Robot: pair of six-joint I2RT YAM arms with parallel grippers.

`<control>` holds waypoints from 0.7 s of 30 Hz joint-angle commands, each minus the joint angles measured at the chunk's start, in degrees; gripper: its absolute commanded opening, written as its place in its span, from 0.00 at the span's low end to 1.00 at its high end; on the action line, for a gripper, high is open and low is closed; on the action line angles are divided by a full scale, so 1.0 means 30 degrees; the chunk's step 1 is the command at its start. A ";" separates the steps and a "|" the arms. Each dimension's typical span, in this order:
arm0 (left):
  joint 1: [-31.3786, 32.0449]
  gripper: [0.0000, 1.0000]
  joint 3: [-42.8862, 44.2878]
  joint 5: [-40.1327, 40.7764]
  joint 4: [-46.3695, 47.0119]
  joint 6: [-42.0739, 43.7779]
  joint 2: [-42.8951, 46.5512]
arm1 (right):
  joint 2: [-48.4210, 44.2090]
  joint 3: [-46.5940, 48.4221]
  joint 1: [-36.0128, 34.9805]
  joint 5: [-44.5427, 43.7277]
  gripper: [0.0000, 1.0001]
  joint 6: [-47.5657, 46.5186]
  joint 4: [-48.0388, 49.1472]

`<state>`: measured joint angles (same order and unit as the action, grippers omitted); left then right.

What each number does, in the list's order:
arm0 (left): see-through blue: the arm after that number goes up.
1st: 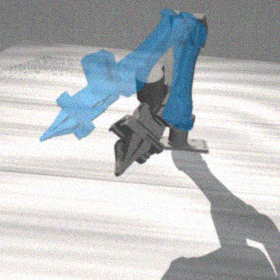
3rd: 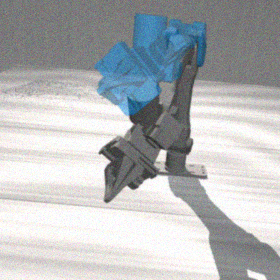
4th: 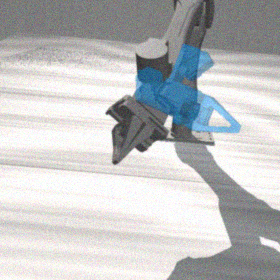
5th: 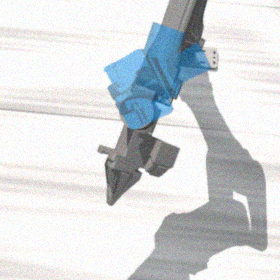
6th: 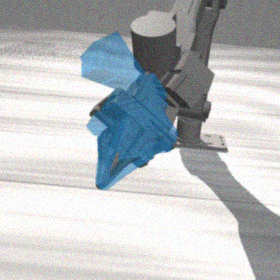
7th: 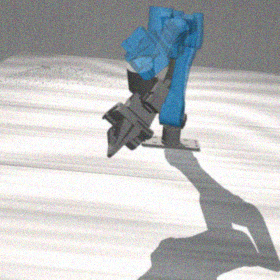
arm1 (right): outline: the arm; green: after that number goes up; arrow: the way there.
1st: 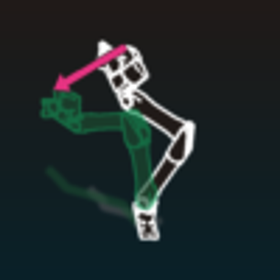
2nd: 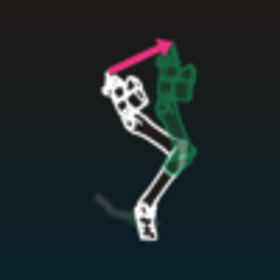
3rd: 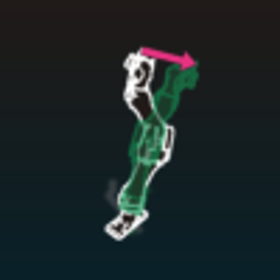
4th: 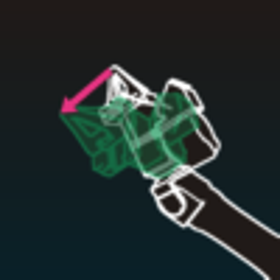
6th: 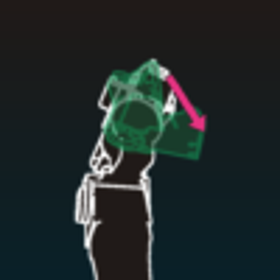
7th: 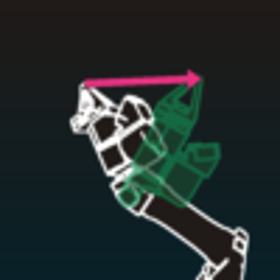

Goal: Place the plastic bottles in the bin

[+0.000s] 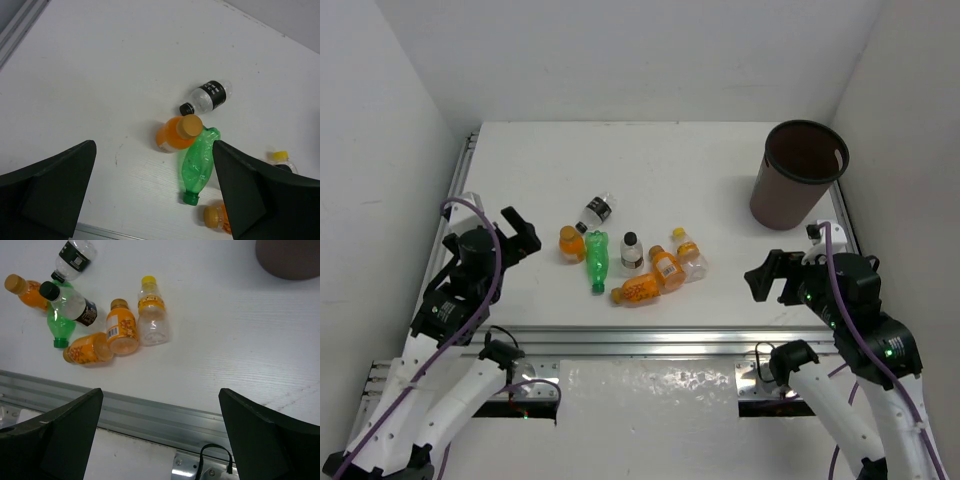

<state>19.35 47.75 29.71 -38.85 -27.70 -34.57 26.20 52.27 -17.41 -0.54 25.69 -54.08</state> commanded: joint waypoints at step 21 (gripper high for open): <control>-0.0123 1.00 0.2157 -0.4280 0.1465 -0.1868 -0.7720 | 0.0145 -0.0958 -0.0086 0.3841 0.99 -0.0273 -0.0075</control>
<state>19.35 51.16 19.79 -37.60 -30.81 -54.85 26.04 49.30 -17.41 8.86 25.54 -54.41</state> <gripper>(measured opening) 0.995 0.986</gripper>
